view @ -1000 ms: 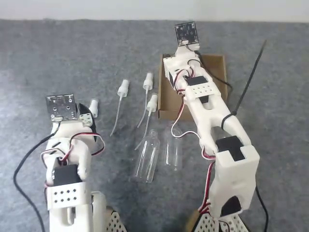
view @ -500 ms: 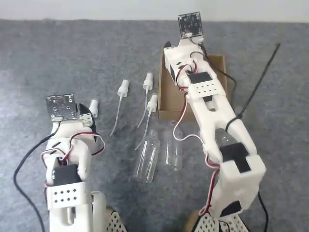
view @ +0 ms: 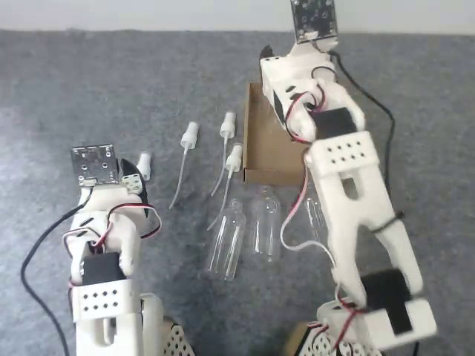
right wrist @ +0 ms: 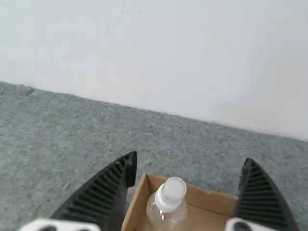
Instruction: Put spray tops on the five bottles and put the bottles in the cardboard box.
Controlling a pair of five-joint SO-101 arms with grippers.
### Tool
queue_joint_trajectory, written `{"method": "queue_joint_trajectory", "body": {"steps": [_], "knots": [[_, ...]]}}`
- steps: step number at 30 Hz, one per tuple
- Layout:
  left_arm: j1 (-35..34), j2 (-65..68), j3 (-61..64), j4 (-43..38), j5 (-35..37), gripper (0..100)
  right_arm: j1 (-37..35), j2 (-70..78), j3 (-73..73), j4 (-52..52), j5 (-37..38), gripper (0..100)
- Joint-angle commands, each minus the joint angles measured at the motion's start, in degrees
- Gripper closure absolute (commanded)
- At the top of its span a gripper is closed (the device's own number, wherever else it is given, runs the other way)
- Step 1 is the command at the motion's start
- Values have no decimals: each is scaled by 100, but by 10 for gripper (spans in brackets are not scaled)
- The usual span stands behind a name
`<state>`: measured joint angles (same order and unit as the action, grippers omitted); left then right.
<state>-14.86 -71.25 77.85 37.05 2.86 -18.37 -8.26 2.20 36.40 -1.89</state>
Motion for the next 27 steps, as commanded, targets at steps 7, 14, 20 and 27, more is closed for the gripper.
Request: {"method": "queue_joint_trajectory", "body": {"steps": [7, 14, 20, 27], "knots": [[-35, -9, -57, -202, -9, 976, 31, -2105, -352, 3064, 149, 706], [-35, -9, -57, -202, -9, 976, 1956, -2466, -325, 5560, 1512, 706], [-35, -9, -57, -202, -9, 976, 2844, -1640, 888, 5297, 1380, 705], [-35, -9, -57, -202, -9, 976, 2519, -716, 1960, 4066, 1354, 634]]}}
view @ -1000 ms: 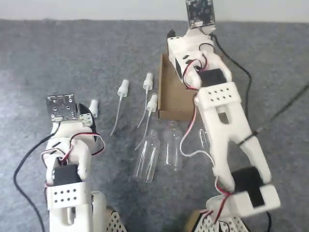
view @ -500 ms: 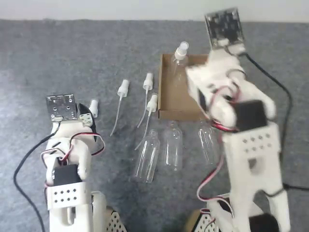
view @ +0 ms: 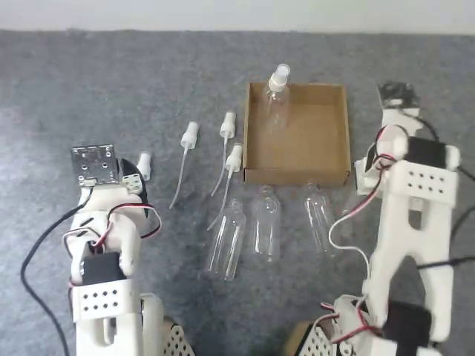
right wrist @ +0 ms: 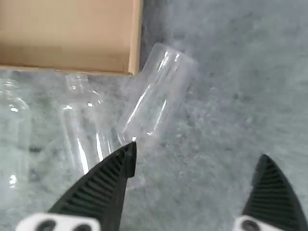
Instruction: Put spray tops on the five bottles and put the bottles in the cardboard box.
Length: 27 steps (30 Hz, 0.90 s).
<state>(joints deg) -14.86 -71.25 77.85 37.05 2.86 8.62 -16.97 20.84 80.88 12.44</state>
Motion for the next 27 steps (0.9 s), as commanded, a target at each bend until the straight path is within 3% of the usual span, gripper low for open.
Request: {"method": "queue_joint_trajectory", "body": {"steps": [1, 9, 15, 17, 21, 27], "knots": [[-35, -9, -57, -202, -9, 976, -215, 242, 185, -514, -79, 636], [-44, -9, -57, -202, -9, 976, -251, 875, 527, -1807, -299, 636], [-44, -9, -57, -202, -9, 976, 13, 1604, 554, -1947, -264, 638], [-44, -9, -48, -202, -9, 976, 356, 1886, 510, -2000, -255, 651], [-44, -9, -48, -202, -9, 976, 1297, 2202, 501, -2475, -202, 772], [-44, -9, -48, -202, -9, 976, 2668, 2237, 510, -2730, 422, 867]]}}
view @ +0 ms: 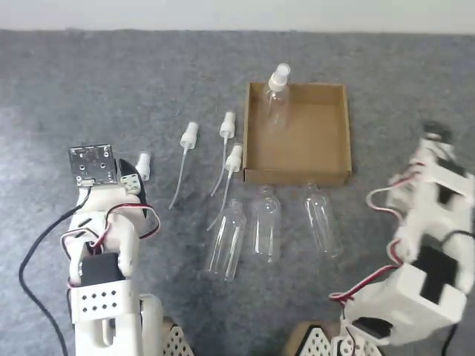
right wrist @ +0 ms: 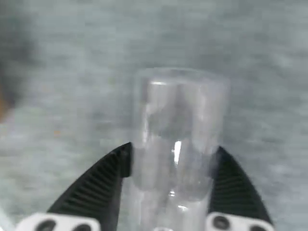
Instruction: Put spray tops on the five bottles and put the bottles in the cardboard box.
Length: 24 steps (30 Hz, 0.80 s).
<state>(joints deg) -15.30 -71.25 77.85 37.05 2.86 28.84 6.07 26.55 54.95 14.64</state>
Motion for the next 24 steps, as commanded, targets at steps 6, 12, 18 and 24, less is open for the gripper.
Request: {"method": "queue_joint_trajectory", "body": {"steps": [6, 12, 18, 24], "knots": [[0, -9, -48, -202, -9, 976, 1657, -40, -158, -356, -97, 853], [0, -9, -48, -202, -9, 976, 1657, -75, -176, -13, -1398, 766], [0, -9, -48, -202, -9, 976, 1288, -75, -967, 804, -1820, 682], [0, -9, -48, -202, -18, 976, 1121, -66, -2444, 2396, -97, 629]]}}
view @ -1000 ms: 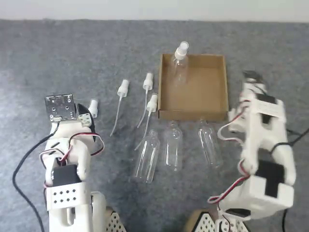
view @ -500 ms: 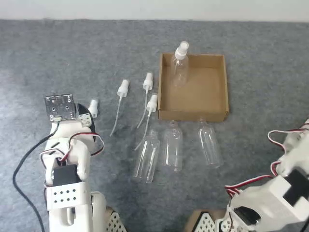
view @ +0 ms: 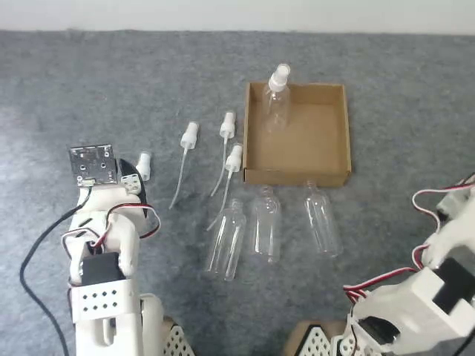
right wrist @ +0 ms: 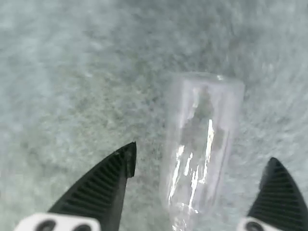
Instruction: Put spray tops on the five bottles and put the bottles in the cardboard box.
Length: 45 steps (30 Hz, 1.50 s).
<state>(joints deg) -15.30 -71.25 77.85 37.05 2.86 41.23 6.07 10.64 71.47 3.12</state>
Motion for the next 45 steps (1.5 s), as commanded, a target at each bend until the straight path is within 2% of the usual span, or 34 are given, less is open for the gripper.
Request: {"method": "queue_joint_trajectory", "body": {"steps": [1, 3, 5, 9, 11, 13, 19, 25, 30, 42, 45], "knots": [[0, -9, -48, -202, -18, 976, -119, -66, -1090, 980, 1697, 629], [0, -9, -48, -202, -18, 976, -119, -57, -1477, 1385, 3385, 629], [0, -9, -48, -202, -18, 976, -31, -4, -1653, 1710, 5618, 630], [0, -9, -48, -202, -18, 976, 611, -13, -1538, 2352, 9978, 630], [0, -9, -48, -202, -18, 976, 945, -4, -1424, 2387, 11508, 630], [0, -9, -48, -202, -18, 976, 1191, -4, -1327, 2387, 12369, 630], [0, -9, -48, -202, -18, 976, 1684, -4, -853, 1982, 13433, 630], [0, -9, -40, -202, -18, 976, 2642, -4, -369, 892, 14585, 630], [0, -9, -40, -202, -18, 976, 2765, 48, -176, 365, 14690, 630], [0, -9, -40, -202, -18, 976, 2185, 708, -70, 224, 14629, 630], [0, -9, -40, -202, -18, 976, 2176, 901, -105, 180, 14180, 630]]}}
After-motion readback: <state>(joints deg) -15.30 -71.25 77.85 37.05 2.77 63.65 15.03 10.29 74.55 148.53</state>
